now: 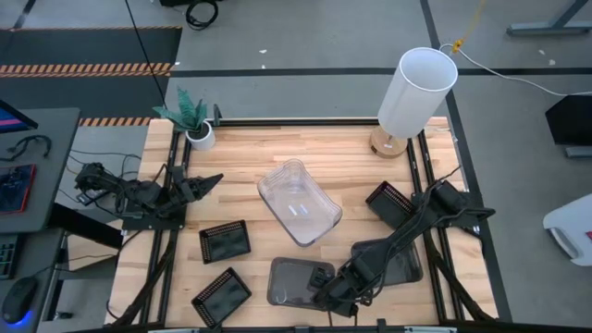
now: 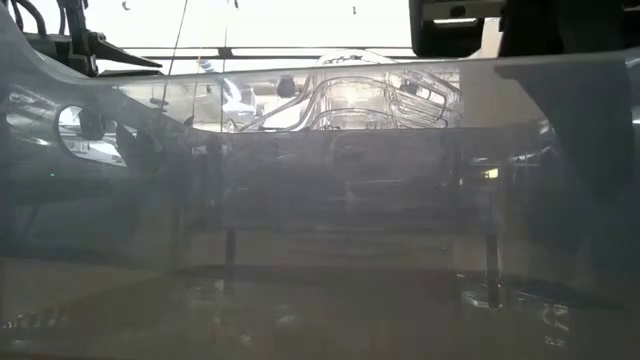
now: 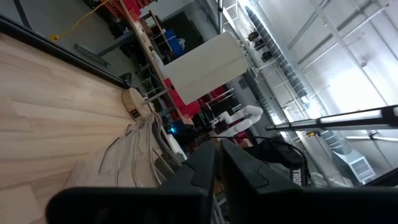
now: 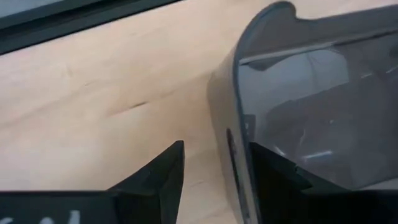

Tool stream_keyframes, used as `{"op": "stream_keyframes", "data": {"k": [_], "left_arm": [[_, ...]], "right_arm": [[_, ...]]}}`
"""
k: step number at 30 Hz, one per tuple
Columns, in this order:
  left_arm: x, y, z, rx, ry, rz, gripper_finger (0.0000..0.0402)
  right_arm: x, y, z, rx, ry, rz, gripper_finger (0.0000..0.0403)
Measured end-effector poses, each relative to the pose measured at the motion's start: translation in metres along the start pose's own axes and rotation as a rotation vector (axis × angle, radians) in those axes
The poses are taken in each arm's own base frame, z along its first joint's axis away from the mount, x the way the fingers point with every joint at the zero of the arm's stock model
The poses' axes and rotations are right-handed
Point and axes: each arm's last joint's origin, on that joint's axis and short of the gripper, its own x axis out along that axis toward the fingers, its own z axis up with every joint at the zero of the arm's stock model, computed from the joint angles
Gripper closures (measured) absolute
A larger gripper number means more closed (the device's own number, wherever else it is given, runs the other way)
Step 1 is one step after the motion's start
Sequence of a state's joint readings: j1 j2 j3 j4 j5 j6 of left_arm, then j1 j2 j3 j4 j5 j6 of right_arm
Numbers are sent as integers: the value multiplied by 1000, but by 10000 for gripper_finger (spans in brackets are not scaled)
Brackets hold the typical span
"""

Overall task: Stack baskets by color
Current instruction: Stack the left black transparent bin on top of the right black transparent bin

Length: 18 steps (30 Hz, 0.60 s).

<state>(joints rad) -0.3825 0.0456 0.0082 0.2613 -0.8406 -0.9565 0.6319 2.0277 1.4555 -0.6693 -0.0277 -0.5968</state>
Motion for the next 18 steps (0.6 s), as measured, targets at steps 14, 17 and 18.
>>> {"op": "stream_keyframes", "data": {"k": [14, 17, 18], "left_arm": [[0, 0, 0, -1, -1, -1, 370], [0, 0, 0, 0, 0, -1, 373], [0, 0, 0, 0, 0, -1, 374]], "right_arm": [[1, -2, -1, -45, 23, -32, 378], [-5, 2, -1, -60, 33, -24, 393], [-8, 2, -1, -66, 27, -27, 389]]}}
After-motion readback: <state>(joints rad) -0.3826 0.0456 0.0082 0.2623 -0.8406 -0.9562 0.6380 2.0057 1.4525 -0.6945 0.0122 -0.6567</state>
